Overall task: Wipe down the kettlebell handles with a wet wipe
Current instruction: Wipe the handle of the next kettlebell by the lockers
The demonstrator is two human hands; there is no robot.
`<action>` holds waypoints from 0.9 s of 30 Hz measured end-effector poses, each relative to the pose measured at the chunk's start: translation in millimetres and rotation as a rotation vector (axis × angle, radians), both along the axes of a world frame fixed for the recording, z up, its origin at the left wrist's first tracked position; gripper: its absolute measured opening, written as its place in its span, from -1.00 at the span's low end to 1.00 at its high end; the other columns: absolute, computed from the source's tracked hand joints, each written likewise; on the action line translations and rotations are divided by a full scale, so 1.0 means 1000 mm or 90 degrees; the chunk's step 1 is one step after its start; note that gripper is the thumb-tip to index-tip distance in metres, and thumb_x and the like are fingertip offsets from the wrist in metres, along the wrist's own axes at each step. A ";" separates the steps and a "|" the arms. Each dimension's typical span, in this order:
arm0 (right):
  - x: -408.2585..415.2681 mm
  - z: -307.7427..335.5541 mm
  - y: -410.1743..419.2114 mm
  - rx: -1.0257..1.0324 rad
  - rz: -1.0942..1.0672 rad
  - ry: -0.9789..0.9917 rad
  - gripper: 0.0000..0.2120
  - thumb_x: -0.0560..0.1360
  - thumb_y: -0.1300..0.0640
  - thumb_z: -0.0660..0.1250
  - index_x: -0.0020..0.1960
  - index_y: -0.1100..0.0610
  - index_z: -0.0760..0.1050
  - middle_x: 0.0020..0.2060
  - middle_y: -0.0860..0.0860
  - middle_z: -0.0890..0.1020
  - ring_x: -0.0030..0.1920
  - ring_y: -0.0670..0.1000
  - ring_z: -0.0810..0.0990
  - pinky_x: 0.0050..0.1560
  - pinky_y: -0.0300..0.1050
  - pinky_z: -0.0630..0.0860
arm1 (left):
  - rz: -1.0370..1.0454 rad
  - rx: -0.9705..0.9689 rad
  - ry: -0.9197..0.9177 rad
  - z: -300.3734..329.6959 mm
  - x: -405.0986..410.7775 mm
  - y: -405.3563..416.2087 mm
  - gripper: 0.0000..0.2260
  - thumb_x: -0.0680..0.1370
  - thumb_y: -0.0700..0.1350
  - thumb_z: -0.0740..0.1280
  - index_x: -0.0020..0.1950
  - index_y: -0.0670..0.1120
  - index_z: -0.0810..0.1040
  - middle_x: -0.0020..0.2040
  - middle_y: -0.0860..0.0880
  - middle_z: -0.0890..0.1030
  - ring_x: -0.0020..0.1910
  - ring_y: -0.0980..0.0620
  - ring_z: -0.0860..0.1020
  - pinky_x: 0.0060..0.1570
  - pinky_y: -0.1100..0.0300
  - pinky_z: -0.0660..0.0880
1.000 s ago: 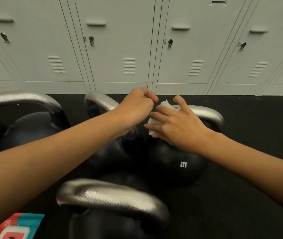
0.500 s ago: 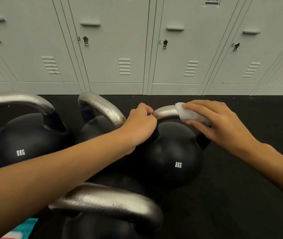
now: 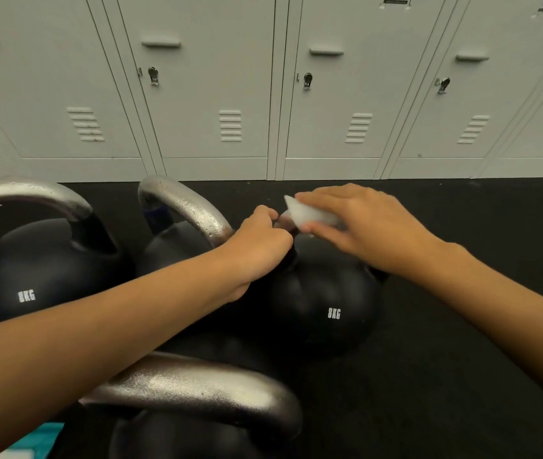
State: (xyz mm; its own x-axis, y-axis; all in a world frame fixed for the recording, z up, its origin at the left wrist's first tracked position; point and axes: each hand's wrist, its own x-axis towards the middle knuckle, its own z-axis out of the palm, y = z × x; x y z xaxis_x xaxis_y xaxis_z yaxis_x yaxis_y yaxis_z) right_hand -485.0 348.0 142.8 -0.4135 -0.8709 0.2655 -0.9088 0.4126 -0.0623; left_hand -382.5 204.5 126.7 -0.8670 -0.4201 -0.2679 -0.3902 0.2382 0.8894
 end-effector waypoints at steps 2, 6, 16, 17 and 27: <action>-0.004 0.009 0.012 -0.032 -0.061 -0.137 -0.56 0.54 -0.25 0.20 0.35 -0.12 0.50 0.19 -0.09 0.63 0.18 0.03 0.56 0.18 0.05 0.49 | -0.007 0.009 -0.001 -0.001 0.001 0.000 -0.64 0.50 -0.24 0.27 0.27 -0.01 0.38 0.16 -0.05 0.48 0.15 -0.05 0.48 0.12 0.08 0.48; -0.020 0.019 0.032 -0.011 -0.150 -0.354 -0.59 0.56 -0.32 0.07 -0.02 -0.11 0.59 -0.05 -0.07 0.64 0.02 -0.01 0.56 0.11 -0.07 0.44 | 0.001 0.046 0.005 -0.001 0.000 -0.003 -0.75 0.50 -0.23 0.30 0.10 0.04 0.42 0.10 -0.03 0.49 0.15 -0.01 0.47 0.24 0.05 0.45; -0.015 0.032 -0.036 0.228 -0.131 -0.238 -0.55 0.68 -0.11 -0.05 -0.06 0.11 0.50 -0.09 0.09 0.55 -0.07 0.12 0.49 -0.03 -0.02 0.37 | 0.017 0.072 -0.009 0.002 -0.002 -0.009 -0.73 0.48 -0.32 0.21 0.00 0.04 0.47 0.12 -0.09 0.52 0.21 -0.05 0.45 0.32 -0.03 0.40; -0.013 0.028 -0.043 0.237 -0.121 -0.202 -0.56 0.67 -0.11 -0.05 -0.06 0.10 0.49 -0.06 0.11 0.56 -0.04 0.14 0.49 -0.03 -0.01 0.37 | 0.017 0.073 -0.011 0.001 -0.003 -0.009 -0.72 0.48 -0.33 0.21 0.04 0.02 0.48 0.12 -0.08 0.51 0.22 -0.06 0.44 0.33 -0.04 0.38; -0.022 0.010 0.027 -0.030 -0.164 -0.339 -0.57 0.66 -0.18 -0.01 -0.17 -0.05 0.50 -0.21 -0.07 0.59 -0.10 0.05 0.52 -0.05 -0.12 0.36 | -0.090 -0.093 -0.016 -0.003 0.001 -0.008 -0.72 0.54 -0.13 0.30 0.23 0.05 0.38 0.03 0.08 0.48 0.05 0.08 0.49 -0.01 0.18 0.41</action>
State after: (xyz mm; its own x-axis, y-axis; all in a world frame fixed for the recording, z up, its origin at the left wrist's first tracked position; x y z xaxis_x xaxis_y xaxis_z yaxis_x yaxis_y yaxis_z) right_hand -507.4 374.7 153.2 -0.6974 -0.7167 -0.0006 -0.6179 0.6017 -0.5061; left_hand -381.3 196.7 123.6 -0.9136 -0.3315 -0.2356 -0.3661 0.4178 0.8315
